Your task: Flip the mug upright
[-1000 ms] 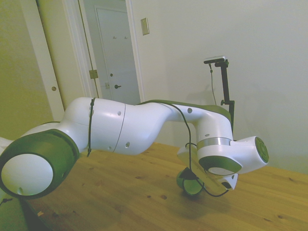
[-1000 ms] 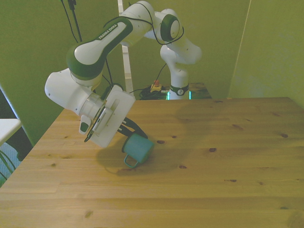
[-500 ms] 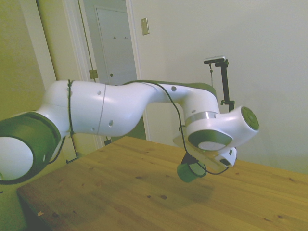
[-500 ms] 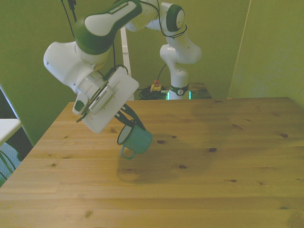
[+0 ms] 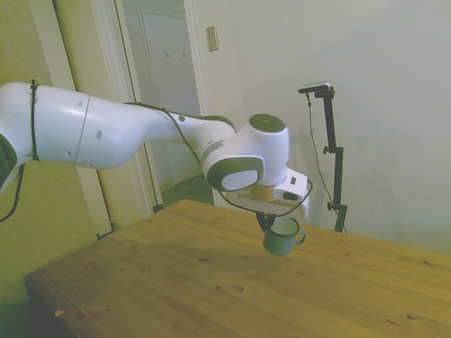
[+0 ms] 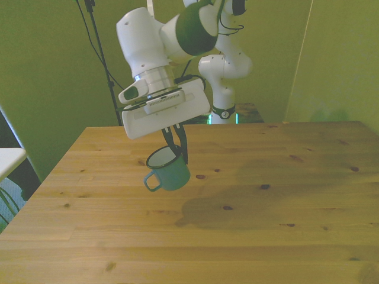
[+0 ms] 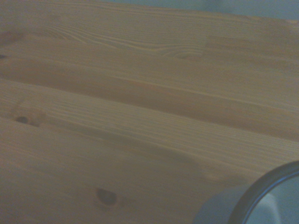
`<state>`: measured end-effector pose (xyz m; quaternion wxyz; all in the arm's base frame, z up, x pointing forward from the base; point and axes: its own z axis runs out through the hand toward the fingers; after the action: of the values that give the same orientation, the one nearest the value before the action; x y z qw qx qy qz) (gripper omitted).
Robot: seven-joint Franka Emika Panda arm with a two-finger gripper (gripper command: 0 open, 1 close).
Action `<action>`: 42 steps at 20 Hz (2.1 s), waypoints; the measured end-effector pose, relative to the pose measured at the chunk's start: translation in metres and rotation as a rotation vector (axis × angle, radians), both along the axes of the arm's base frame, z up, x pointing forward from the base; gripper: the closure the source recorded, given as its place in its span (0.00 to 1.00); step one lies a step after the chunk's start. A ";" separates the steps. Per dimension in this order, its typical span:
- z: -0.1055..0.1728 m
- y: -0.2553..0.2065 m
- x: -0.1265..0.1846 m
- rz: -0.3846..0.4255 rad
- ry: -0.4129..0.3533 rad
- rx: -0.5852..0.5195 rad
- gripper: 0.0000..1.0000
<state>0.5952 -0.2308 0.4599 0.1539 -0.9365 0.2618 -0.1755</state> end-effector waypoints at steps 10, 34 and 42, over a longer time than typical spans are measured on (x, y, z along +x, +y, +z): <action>-0.046 0.030 -0.019 -0.094 0.168 -0.151 1.00; -0.069 0.017 0.002 -0.186 0.139 -0.144 0.00; -0.036 -0.005 -0.014 -0.225 0.061 -0.106 0.00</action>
<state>0.5811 -0.2362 0.4243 0.0754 -0.9128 0.3602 -0.1769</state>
